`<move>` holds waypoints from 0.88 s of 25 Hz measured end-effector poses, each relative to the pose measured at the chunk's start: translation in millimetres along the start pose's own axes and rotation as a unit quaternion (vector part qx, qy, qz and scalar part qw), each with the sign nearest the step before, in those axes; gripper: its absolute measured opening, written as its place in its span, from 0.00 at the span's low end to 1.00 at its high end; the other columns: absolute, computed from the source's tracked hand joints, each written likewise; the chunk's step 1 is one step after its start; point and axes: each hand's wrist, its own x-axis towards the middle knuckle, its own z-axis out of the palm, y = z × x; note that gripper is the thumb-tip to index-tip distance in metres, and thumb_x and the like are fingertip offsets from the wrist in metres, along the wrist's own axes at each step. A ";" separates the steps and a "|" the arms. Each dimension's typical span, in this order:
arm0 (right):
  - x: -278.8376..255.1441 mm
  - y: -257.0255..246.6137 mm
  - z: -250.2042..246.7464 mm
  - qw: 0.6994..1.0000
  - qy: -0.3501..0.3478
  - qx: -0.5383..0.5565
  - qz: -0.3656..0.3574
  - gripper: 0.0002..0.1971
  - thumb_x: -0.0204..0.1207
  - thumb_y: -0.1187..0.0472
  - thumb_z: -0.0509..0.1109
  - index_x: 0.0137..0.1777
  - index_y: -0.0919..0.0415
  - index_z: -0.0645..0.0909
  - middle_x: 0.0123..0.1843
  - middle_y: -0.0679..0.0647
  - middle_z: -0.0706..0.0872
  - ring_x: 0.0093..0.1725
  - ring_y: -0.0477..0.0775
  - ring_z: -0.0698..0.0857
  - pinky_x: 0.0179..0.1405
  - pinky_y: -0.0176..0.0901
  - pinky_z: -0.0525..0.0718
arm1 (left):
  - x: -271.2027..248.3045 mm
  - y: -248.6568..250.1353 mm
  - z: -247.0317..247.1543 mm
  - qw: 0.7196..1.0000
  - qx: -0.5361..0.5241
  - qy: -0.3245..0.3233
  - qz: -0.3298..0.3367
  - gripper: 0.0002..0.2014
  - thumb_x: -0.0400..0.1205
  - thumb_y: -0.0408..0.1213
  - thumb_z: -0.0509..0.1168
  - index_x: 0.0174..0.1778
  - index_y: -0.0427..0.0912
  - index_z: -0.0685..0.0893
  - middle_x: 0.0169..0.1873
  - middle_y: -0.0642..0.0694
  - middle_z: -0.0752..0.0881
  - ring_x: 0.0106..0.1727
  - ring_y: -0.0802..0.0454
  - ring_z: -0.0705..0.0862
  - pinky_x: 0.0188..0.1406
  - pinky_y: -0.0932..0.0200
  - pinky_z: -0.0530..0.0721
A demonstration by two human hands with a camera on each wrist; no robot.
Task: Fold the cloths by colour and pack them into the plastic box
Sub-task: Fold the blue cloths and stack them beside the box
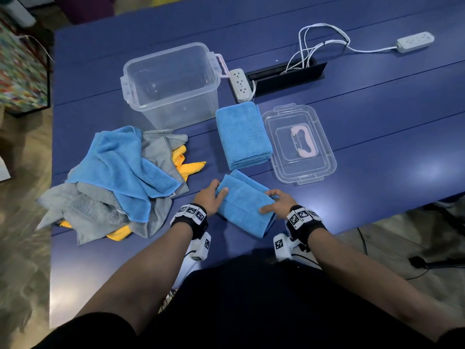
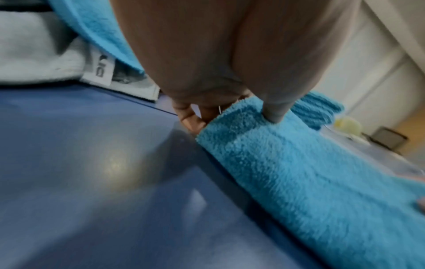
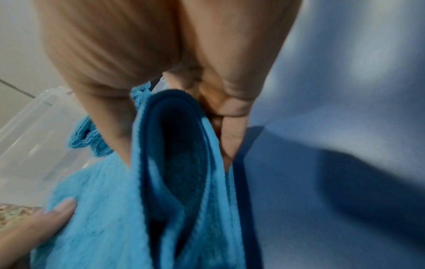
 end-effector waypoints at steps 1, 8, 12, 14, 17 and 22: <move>0.2 -1.9 -4.0 1.000 0.006 -0.017 0.002 0.20 0.62 0.72 0.82 0.46 0.52 0.77 0.51 0.55 0.86 0.50 0.60 0.87 0.48 0.60 0.89 | 1.7 0.6 1.4 0.999 0.026 0.009 0.017 0.13 0.87 0.55 0.54 0.48 0.49 0.68 0.40 0.46 0.83 0.45 0.39 0.84 0.40 0.51 0.76; 9.0 2.7 -11.4 0.996 0.079 -0.010 -0.051 0.27 0.61 0.66 0.84 0.55 0.52 0.74 0.56 0.54 0.84 0.56 0.61 0.86 0.56 0.61 0.86 | 14.6 8.1 15.3 0.994 0.092 0.054 -0.023 0.20 0.88 0.56 0.50 0.56 0.41 0.72 0.48 0.35 0.86 0.52 0.33 0.84 0.56 0.44 0.78; 4.3 -3.3 -9.0 0.978 0.150 -0.140 -0.048 0.17 0.73 0.64 0.73 0.61 0.59 0.76 0.58 0.61 0.85 0.53 0.60 0.85 0.49 0.43 0.83 | 11.9 7.4 20.8 0.969 0.236 0.046 -0.062 0.25 0.88 0.58 0.43 0.65 0.42 0.72 0.52 0.37 0.88 0.57 0.38 0.84 0.66 0.44 0.63; -1.2 -10.5 -6.2 0.942 0.166 -0.284 -0.058 0.17 0.74 0.63 0.69 0.63 0.59 0.76 0.59 0.60 0.83 0.57 0.62 0.83 0.52 0.45 0.80 | 10.6 5.1 22.9 0.970 0.226 0.051 -0.075 0.25 0.87 0.61 0.44 0.62 0.44 0.73 0.51 0.38 0.89 0.57 0.40 0.85 0.65 0.44 0.63; -2.7 -22.9 0.0 0.851 0.172 -0.471 -0.156 0.20 0.67 0.68 0.67 0.59 0.54 0.76 0.60 0.57 0.78 0.62 0.61 0.77 0.63 0.52 0.73 | 9.2 1.6 23.1 0.983 0.131 0.080 -0.100 0.25 0.82 0.67 0.50 0.54 0.47 0.71 0.50 0.43 0.87 0.56 0.42 0.84 0.65 0.43 0.68; -7.1 -26.3 6.3 0.808 0.059 -0.577 -0.107 0.16 0.66 0.62 0.69 0.54 0.47 0.79 0.60 0.52 0.79 0.66 0.56 0.75 0.70 0.55 0.66 | 15.4 8.4 25.8 0.993 0.063 0.098 -0.021 0.22 0.80 0.59 0.66 0.52 0.41 0.76 0.52 0.43 0.78 0.57 0.41 0.76 0.59 0.45 0.76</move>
